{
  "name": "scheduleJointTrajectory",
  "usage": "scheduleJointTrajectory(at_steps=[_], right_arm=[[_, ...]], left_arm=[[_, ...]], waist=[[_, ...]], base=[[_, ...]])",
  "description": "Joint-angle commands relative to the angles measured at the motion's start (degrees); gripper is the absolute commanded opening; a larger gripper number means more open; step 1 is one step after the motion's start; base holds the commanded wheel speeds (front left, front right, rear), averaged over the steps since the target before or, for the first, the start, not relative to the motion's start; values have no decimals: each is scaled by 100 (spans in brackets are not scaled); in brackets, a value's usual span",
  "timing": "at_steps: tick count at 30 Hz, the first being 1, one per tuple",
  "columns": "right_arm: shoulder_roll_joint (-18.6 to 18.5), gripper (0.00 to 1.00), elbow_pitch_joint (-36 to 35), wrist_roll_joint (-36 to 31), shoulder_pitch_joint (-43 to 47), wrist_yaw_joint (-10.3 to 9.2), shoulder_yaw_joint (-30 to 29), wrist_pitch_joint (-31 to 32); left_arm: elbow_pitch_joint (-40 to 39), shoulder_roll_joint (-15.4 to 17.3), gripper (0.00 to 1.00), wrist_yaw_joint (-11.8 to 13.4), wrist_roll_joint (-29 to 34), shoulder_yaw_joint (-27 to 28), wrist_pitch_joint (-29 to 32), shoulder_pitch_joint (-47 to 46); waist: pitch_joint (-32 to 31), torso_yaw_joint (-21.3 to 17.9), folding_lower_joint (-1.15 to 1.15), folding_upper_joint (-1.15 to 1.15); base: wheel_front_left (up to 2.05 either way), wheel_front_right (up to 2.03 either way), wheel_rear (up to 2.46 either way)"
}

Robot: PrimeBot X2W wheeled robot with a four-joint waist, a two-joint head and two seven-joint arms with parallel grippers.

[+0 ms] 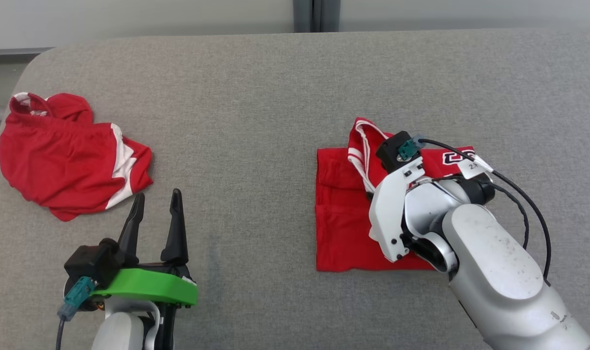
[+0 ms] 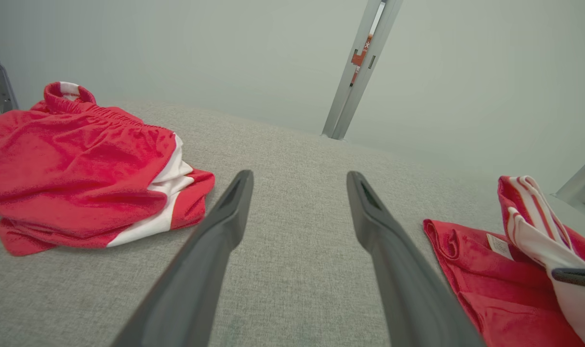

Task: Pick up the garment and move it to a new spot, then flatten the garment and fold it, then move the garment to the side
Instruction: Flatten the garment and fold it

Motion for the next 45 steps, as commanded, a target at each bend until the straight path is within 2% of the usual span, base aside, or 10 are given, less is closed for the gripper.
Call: scheduleJointTrajectory(at_steps=[1,11,12,13,18,23,25,35,41,45], right_arm=[[39,0,159,55,-83,-1,66,-41],[368,0,1047,370,-407,0,408,-471],[391,29,1095,374,-431,0,401,-538],[419,100,1164,396,-442,0,378,-598],[513,100,1166,691,-503,0,203,-1014],[613,100,592,1415,-536,0,-102,-1715],[583,100,341,1492,-510,0,-253,-2066],[-156,100,-302,450,425,0,-1304,-3865],[-286,100,-175,-159,1038,0,-1914,-4555],[-300,100,31,-209,1287,0,-2044,-4821]], left_arm=[[16,19,100,-16,-83,-7,0,-107],[44,18,100,-16,-120,-58,-1,-163],[44,18,100,-16,-123,-51,-1,-165],[44,18,100,-16,-124,-44,-1,-164],[34,18,100,-16,-102,11,-1,-102],[24,18,100,-16,-13,76,0,-18],[23,19,100,-16,-15,97,0,-4],[84,18,100,-16,127,179,-1,64],[133,20,100,-16,105,222,-1,127],[151,23,100,-16,188,212,0,191]], waist=[[57,139,0,0],[123,343,0,0],[125,342,0,0],[125,340,0,0],[87,286,0,0],[10,159,0,0],[-41,104,0,0],[-346,-237,0,0],[-544,-456,0,0],[-640,-574,0,0]], base=[[0,0,0],[0,0,0],[0,0,0],[0,0,0],[0,0,0],[0,0,0],[0,0,0],[0,0,0],[0,0,0],[0,0,0]])
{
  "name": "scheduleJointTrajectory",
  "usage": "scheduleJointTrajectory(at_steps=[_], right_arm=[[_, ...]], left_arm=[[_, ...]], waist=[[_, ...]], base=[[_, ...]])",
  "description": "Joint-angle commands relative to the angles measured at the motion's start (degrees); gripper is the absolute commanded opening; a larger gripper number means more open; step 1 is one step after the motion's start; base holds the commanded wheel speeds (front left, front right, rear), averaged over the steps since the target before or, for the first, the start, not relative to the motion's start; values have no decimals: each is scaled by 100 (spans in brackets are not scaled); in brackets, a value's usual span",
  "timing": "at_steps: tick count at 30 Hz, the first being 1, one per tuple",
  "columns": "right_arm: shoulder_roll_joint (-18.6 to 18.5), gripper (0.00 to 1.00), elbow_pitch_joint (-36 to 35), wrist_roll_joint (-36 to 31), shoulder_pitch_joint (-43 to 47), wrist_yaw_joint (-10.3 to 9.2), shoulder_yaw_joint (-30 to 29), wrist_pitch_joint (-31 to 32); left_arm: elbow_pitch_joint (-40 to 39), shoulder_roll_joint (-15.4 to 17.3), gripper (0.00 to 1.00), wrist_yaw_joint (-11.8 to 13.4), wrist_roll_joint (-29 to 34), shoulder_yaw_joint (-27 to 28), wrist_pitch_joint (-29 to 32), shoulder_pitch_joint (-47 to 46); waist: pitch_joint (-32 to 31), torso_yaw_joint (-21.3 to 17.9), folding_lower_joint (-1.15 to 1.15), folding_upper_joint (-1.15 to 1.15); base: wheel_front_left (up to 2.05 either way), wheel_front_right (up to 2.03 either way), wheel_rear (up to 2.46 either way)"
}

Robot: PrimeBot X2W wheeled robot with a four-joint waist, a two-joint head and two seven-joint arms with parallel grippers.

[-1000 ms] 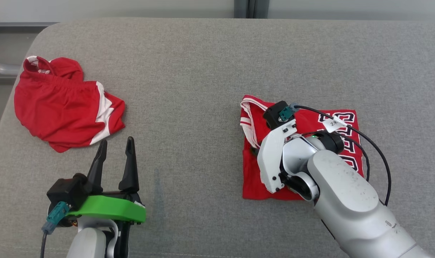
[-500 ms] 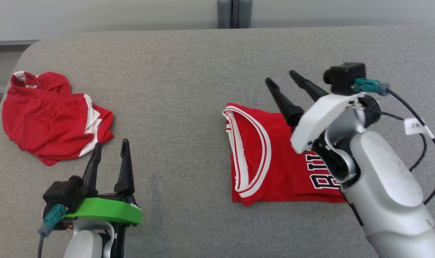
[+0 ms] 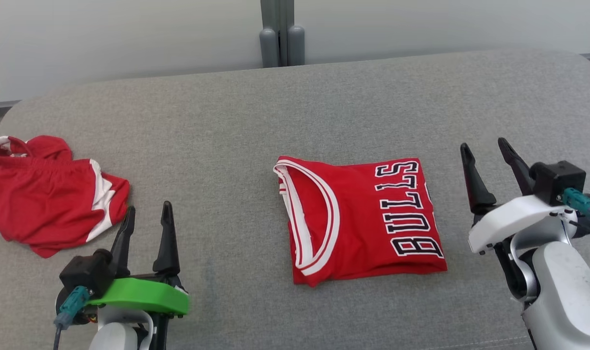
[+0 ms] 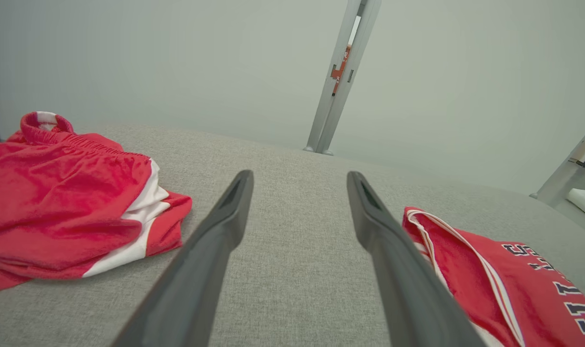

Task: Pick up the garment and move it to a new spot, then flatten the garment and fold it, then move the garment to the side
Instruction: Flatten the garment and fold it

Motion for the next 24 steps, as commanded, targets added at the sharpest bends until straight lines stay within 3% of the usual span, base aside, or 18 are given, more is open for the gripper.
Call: scheduleJointTrajectory(at_steps=[1,13,24], right_arm=[[-1,100,63,-11,80,3,11,-87],[99,100,742,69,319,3,111,-627],[214,100,825,87,289,2,16,-581]], left_arm=[[24,25,100,-16,69,-6,-2,80],[79,24,100,-16,281,203,-2,334],[141,20,100,-16,381,316,-2,370]], waist=[[-115,-123,0,0],[-354,-271,0,0],[-312,-225,0,0]], base=[[0,0,0],[0,0,0],[0,0,0]])
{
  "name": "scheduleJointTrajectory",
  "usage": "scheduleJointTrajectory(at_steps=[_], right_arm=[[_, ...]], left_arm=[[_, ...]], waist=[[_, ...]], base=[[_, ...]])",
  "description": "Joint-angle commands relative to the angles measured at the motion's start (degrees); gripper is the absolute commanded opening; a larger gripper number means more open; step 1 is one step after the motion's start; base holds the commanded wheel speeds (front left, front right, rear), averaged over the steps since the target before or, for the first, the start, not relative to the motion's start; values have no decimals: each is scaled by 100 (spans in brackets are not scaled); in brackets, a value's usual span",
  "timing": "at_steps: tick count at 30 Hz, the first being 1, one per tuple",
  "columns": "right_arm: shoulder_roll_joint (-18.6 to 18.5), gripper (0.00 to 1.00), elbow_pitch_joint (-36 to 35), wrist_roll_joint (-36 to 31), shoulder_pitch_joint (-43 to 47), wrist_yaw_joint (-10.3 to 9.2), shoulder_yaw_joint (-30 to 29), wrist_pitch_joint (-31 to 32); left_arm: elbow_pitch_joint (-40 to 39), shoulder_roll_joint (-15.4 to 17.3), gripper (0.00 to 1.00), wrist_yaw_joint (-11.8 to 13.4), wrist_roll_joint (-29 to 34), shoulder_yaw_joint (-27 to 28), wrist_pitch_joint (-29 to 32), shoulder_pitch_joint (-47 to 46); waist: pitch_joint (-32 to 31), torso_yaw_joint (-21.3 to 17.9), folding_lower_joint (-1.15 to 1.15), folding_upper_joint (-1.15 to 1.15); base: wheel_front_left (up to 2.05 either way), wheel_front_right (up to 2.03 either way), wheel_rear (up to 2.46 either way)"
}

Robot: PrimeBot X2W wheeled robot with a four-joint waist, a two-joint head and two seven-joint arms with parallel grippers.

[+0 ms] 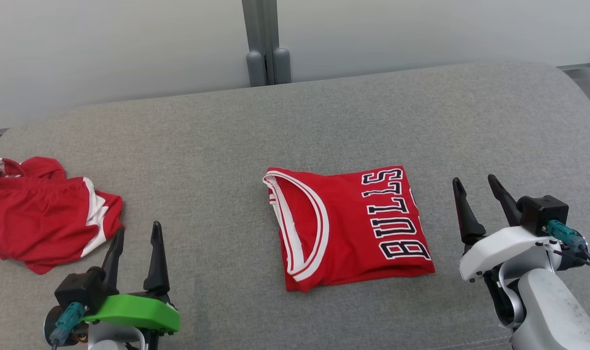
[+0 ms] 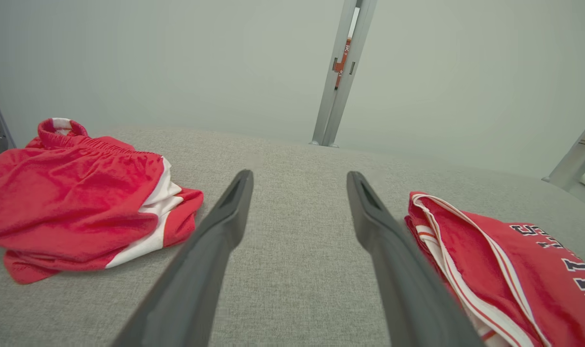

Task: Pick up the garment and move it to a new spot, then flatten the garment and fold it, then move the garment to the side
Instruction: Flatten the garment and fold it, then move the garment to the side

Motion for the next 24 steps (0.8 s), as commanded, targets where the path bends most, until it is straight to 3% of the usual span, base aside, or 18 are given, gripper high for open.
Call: scheduleJointTrajectory(at_steps=[1,16,24], right_arm=[[-23,100,16,7,7,1,-14,20],[-6,100,-16,-26,-114,1,-39,317],[-167,100,337,419,-486,-1,248,2341]], left_arm=[[13,21,100,-16,1,37,-2,84],[-28,20,100,-16,-94,34,-2,63],[-67,20,100,-16,-134,-19,-1,-124]], waist=[[15,14,0,0],[174,193,0,0],[445,428,0,0]], base=[[0,0,0],[0,0,0],[0,0,0]])
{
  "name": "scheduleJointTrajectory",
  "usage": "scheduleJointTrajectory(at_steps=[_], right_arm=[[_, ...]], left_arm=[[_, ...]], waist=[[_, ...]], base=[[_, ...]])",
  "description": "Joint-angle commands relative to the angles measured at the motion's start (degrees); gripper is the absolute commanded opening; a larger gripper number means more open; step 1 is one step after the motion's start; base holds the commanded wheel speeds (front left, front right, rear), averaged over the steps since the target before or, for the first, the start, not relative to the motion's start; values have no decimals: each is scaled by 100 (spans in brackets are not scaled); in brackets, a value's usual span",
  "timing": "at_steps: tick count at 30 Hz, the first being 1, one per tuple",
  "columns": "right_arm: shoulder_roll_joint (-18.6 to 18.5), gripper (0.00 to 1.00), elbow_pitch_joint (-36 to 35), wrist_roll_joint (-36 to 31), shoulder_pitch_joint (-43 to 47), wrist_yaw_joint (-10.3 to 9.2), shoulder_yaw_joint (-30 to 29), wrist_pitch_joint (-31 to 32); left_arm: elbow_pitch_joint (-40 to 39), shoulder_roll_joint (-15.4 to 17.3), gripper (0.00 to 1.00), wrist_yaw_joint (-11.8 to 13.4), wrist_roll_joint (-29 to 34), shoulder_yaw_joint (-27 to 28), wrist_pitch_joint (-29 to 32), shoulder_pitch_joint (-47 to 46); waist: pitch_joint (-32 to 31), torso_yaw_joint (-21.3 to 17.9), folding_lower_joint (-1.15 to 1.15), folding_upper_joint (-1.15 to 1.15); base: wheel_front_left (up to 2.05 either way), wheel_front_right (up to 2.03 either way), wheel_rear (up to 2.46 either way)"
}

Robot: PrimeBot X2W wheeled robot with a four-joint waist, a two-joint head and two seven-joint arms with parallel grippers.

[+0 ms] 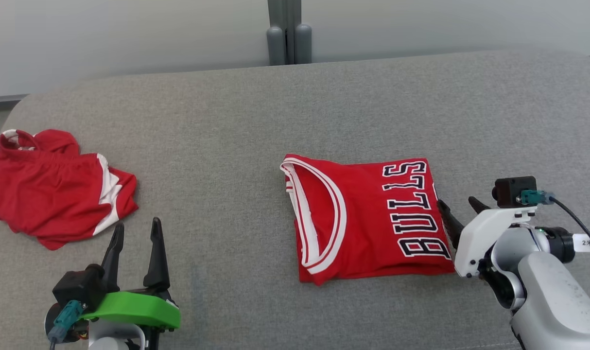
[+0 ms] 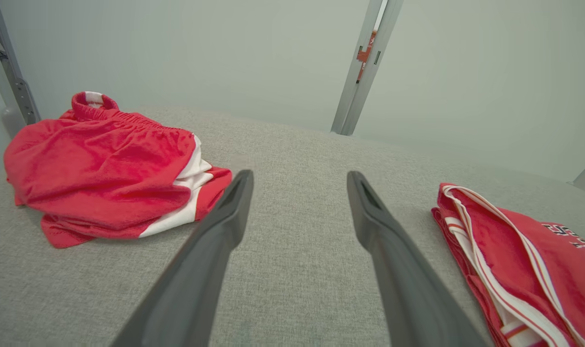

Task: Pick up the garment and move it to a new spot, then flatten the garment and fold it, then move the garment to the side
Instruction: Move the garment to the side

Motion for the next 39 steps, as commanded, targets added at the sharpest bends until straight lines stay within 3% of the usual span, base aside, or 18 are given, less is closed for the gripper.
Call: scheduleJointTrajectory(at_steps=[1,10,17,18,20,21,31,39], right_arm=[[-59,100,83,-16,-106,-3,8,191],[-62,100,492,101,-323,-2,54,748],[-27,100,956,25,-340,-2,142,1533],[-25,94,1009,-2,-338,-3,133,1633],[-72,7,1013,-70,-346,-6,198,1748],[-91,0,997,-101,-354,-7,236,1793],[-763,0,379,-340,-826,-16,713,1850],[-1264,0,-28,-351,-1622,-8,1104,1743]], left_arm=[[-9,20,100,-16,-41,-16,-1,-124],[-37,20,100,-16,-71,-65,-1,-272],[-25,20,100,-16,-78,-83,-1,-368],[-25,20,100,-16,-91,-86,-1,-379],[-40,20,100,-16,-124,-100,-1,-403],[-45,20,100,-16,-130,-106,-1,-410],[-112,19,100,-15,-132,-100,-1,-461],[-244,19,100,-16,9,-83,0,-627]], waist=[[137,121,0,0],[454,410,0,0],[580,510,0,0],[595,515,0,0],[625,521,0,0],[635,519,0,0],[800,356,0,0],[1220,-141,0,0]], base=[[0,0,0],[0,0,0],[0,0,0],[0,0,0],[0,0,0],[0,0,0],[0,0,0],[0,0,0]])
